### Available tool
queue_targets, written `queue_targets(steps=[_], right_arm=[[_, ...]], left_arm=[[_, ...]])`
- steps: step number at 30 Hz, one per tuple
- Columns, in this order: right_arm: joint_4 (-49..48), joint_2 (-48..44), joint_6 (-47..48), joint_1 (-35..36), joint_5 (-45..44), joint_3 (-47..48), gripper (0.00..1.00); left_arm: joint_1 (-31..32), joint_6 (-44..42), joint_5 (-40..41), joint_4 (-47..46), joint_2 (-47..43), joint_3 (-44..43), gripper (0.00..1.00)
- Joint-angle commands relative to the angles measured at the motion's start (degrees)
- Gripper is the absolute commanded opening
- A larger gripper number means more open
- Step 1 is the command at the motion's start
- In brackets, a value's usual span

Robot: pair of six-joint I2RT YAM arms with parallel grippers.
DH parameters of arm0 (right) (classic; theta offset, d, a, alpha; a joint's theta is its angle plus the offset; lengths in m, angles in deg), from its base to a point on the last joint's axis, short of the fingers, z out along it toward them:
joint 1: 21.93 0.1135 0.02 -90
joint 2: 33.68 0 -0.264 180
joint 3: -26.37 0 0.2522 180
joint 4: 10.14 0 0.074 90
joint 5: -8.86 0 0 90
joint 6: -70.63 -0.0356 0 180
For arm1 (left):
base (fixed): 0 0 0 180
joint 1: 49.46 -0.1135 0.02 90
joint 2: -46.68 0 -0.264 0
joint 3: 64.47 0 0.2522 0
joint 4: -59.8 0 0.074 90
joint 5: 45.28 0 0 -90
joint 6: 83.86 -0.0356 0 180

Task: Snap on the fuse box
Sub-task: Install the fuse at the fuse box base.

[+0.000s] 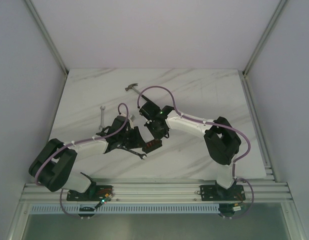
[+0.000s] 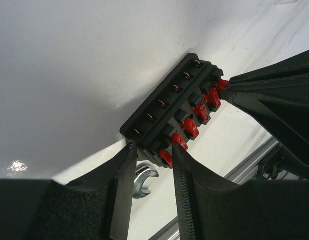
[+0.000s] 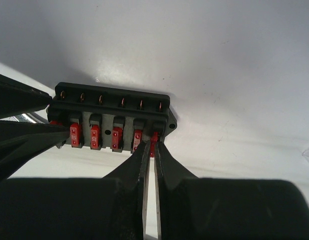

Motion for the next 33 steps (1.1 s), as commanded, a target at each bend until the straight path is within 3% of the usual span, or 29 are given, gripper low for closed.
queue_targets(steps=[1, 22, 33], right_arm=[[3.61, 1.53, 0.67, -0.68, -3.41, 0.74, 0.03], [5.95, 10.2, 2.68, -1.31, -2.63, -3.71, 0.0], [6.54, 4.63, 1.77, -1.46, -2.89, -0.9, 0.0]], left_arm=[[-0.2, -1.1, 2.45, 2.0, 0.85, 0.63, 0.42], [-0.22, -1.07, 2.45, 1.99, 1.23, 0.58, 0.42], [-0.23, -1.0, 2.54, 2.16, 0.98, 0.46, 0.42]])
